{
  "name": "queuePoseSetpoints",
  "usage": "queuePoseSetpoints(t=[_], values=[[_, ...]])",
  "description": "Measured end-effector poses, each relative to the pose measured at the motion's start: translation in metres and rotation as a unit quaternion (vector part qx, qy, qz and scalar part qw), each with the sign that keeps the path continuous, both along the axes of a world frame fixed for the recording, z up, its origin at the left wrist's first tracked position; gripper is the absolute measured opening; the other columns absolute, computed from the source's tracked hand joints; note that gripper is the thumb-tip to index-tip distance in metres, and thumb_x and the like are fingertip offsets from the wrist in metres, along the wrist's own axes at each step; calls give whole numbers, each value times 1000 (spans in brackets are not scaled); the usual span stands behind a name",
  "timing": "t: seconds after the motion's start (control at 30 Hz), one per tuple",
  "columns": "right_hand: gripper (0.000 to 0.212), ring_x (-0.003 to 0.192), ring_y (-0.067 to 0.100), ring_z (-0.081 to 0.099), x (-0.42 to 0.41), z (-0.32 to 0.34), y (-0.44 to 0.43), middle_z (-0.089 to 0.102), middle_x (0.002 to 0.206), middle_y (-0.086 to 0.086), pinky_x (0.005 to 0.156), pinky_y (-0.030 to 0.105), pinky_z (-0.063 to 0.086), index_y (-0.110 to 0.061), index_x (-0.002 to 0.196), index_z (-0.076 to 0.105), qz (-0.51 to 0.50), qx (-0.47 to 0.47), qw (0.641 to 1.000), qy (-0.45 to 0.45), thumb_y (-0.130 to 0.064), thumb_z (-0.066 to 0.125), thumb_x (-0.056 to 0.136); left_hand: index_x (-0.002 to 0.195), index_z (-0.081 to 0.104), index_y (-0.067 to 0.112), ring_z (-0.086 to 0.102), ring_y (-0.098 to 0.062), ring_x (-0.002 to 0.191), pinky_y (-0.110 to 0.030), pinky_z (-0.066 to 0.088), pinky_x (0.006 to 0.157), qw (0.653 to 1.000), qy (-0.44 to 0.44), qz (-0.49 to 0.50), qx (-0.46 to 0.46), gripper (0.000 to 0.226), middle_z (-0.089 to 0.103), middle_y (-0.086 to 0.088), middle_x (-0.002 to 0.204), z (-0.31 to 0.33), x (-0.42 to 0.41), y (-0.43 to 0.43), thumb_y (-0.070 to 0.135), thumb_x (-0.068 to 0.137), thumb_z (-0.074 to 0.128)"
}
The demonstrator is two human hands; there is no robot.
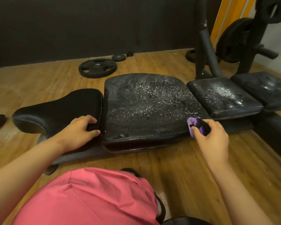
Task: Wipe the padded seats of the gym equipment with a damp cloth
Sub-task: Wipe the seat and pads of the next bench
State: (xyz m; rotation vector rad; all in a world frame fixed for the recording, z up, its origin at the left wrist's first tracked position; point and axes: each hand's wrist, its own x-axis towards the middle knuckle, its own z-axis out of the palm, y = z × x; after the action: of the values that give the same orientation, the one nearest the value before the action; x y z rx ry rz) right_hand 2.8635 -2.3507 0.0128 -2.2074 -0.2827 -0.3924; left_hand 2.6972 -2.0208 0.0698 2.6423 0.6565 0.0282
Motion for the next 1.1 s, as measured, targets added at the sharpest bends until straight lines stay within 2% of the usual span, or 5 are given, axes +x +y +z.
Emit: queuePoseSetpoints(t=[0.27,0.33,0.6,0.83,1.1], values=[[23,91,13,63,-40,22,52,68,96,-4,80,25,44,-19,95,69,169,-43,985,-10,-18,78,74,121,62,15,42,-19,124,-27,32,102,998,-38,-40,-11,31,60,1,120,-5,2,14,18,90,65],[23,88,8,62,-52,29,72,67,93,-9,80,21,44,-22,93,70,229,-49,972,-5,-17,79,72,121,61,16,38,-22,127,-34,31,106,998,-46,-34,23,31,56,-2,126,-8,4,19,19,90,64],[24,90,3,63,-59,58,167,71,96,-7,82,21,47,-23,99,72,464,-134,872,77,-24,76,75,117,61,21,33,-22,129,-35,25,105,994,-97,23,49,28,48,1,135,-21,-1,41,20,89,62],[16,78,7,60,-25,64,239,66,81,-7,71,27,47,-24,93,71,474,-220,852,34,-25,74,77,116,59,23,37,-22,126,-36,28,103,991,-114,3,70,28,49,2,130,-28,-4,55,20,88,62],[28,92,0,59,-42,72,199,68,98,-11,83,15,43,-25,106,70,598,-271,754,28,-29,76,79,97,55,27,36,-17,122,-34,26,102,988,-149,7,49,13,49,7,119,-33,11,63,15,91,53]])
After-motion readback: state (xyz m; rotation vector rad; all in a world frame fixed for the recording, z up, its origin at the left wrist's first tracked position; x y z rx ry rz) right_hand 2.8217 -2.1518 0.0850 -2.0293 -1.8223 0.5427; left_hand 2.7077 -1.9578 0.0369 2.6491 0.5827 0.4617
